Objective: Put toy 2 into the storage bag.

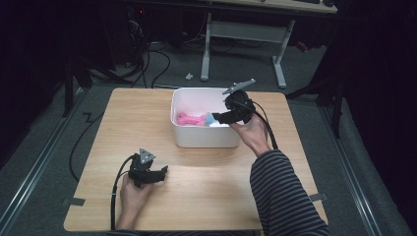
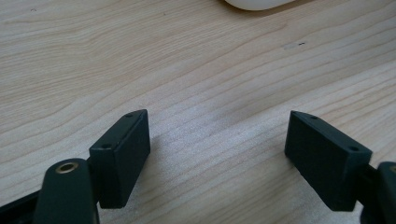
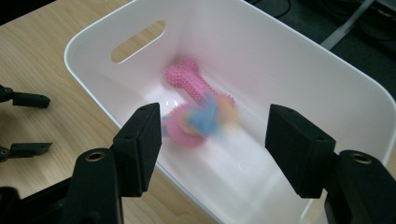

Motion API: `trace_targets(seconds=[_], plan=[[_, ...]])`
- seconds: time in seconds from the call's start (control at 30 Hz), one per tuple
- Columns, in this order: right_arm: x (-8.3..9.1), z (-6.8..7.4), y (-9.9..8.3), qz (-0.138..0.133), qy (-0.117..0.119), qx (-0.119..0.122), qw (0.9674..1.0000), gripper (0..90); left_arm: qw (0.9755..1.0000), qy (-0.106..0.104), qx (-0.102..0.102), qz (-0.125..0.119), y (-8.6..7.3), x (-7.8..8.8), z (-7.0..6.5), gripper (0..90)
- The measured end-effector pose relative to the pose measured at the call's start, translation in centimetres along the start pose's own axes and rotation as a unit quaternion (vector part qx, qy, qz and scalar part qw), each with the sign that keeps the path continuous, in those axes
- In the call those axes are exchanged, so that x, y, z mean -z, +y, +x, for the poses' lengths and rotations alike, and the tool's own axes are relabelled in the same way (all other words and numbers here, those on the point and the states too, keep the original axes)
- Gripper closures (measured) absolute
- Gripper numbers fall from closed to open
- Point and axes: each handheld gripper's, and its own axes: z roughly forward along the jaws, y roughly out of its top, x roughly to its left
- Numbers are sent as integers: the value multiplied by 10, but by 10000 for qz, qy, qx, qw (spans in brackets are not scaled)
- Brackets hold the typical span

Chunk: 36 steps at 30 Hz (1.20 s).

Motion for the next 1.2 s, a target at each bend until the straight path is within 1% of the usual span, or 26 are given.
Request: trace_targets(seconds=[0.07, 0.1, 0.13, 0.3, 0.43, 0.47, 0.5, 0.6, 0.63, 0.67, 0.7, 0.8, 1.03, 1.13, 1.2], plan=[[3, -1, -3, -54, -6, -22, 10000, 371, 10000, -2, -1, -1, 0, 0, 0, 226], [10, -2, -10, -175, -18, -57, 9998, 375, 10000, -4, -4, 1, 0, 0, 0, 226], [14, -3, -13, -208, -27, -61, 9998, 376, 10000, -6, -6, 1, 0, 0, 0, 226], [30, -9, -28, -308, -76, -136, 9994, 379, 10000, -7, -6, -1, 0, 0, 0, 226], [44, -13, -39, -446, -93, -236, 9987, 381, 10000, -7, -4, -1, 0, 0, 0, 226], [44, -13, -39, -446, -93, -236, 9987, 381, 10000, -7, -4, -1, 0, 0, 0, 225], [52, -15, -46, -507, -110, -295, 9982, 384, 10000, -8, -5, 0, 0, 0, 0, 225], [57, -18, -52, -546, -95, -362, 9978, 386, 10000, -9, -4, 1, 0, 0, 0, 226], [63, -20, -58, -554, -123, -410, 9975, 388, 10000, -10, -4, 1, 0, 0, 0, 225], [63, -20, -58, -554, -123, -410, 9975, 388, 10000, -10, -4, 1, 0, 0, 0, 226], [68, -21, -64, -593, -131, -419, 9973, 390, 10000, -10, -6, 3, 0, 0, 0, 226], [74, -21, -73, -592, -188, -425, 9972, 392, 10000, -10, -2, 1, 0, 0, 0, 225], [87, -25, -95, -730, -220, -596, 9953, 395, 10000, -8, 2, -1, 0, 0, 0, 226], [92, -26, -102, -722, -276, -627, 9950, 395, 10000, -9, 0, 1, 0, 0, 0, 225], [95, -27, -105, -801, -279, -644, 9943, 396, 10000, -9, 0, 1, 0, 0, 0, 226]])
